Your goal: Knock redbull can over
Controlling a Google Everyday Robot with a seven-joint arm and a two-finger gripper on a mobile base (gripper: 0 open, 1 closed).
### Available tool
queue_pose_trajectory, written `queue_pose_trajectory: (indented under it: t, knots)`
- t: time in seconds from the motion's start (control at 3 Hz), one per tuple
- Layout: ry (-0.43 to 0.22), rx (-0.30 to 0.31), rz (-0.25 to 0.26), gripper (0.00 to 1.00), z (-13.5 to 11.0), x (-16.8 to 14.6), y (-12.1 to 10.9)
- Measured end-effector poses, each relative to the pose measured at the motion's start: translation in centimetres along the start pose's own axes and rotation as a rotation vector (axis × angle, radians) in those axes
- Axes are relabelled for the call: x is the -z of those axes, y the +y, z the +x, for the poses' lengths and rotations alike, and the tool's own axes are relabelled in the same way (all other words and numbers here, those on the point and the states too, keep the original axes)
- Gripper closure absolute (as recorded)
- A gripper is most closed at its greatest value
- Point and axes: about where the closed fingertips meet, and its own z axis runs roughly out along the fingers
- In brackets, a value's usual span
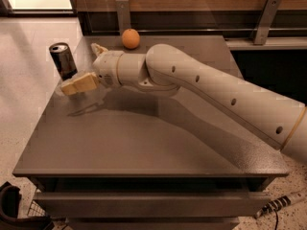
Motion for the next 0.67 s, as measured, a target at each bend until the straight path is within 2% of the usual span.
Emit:
queue_pose_trajectory:
  t: [0.67]
  knots:
    - [0.008,-0.047,-0.028,0.0,1.1,-3.4,0.9]
